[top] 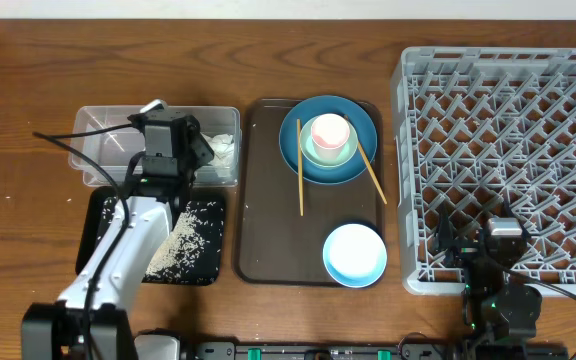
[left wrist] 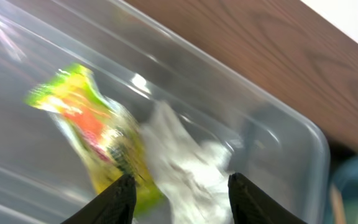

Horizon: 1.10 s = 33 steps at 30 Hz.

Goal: Sort waste into correct bins and load items into the dishwasher rack
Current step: 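Carry the wrapper with the left gripper and drop it in the bin, then move the right gripper from the rack toward the teal plate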

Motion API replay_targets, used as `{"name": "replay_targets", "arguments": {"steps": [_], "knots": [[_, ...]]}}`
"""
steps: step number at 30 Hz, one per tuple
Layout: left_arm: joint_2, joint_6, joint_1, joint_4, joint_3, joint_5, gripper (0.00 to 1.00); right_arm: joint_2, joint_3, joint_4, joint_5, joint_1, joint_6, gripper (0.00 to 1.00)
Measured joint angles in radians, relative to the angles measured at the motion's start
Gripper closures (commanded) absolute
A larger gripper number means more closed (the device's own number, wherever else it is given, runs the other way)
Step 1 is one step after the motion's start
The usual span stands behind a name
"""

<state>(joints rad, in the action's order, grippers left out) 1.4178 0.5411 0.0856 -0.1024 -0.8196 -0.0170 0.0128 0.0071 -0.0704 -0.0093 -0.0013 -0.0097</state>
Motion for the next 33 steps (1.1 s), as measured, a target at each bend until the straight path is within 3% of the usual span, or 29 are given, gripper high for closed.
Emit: {"name": "replay_targets", "arguments": {"steps": [8,12,25,30,33], "knots": [[-0.255,-0.018,0.000,-0.269,0.000,0.431,0.49,0.000,0.000,0.000,0.000,0.000,0.000,0.01],[-0.359,-0.021,0.000,-0.386,0.000,0.531,0.49,0.000,0.000,0.000,0.000,0.000,0.000,0.01],[-0.484,-0.060,0.090,-0.722,0.000,0.595,0.49,0.000,0.000,0.000,-0.001,0.000,0.000,0.01],[-0.484,-0.071,0.176,-0.746,0.000,0.595,0.49,0.000,0.000,0.000,-0.003,0.000,0.016,0.01],[-0.484,-0.071,0.230,-0.742,0.000,0.597,0.49,0.000,0.000,0.016,-0.045,0.000,0.121,0.01]]}}
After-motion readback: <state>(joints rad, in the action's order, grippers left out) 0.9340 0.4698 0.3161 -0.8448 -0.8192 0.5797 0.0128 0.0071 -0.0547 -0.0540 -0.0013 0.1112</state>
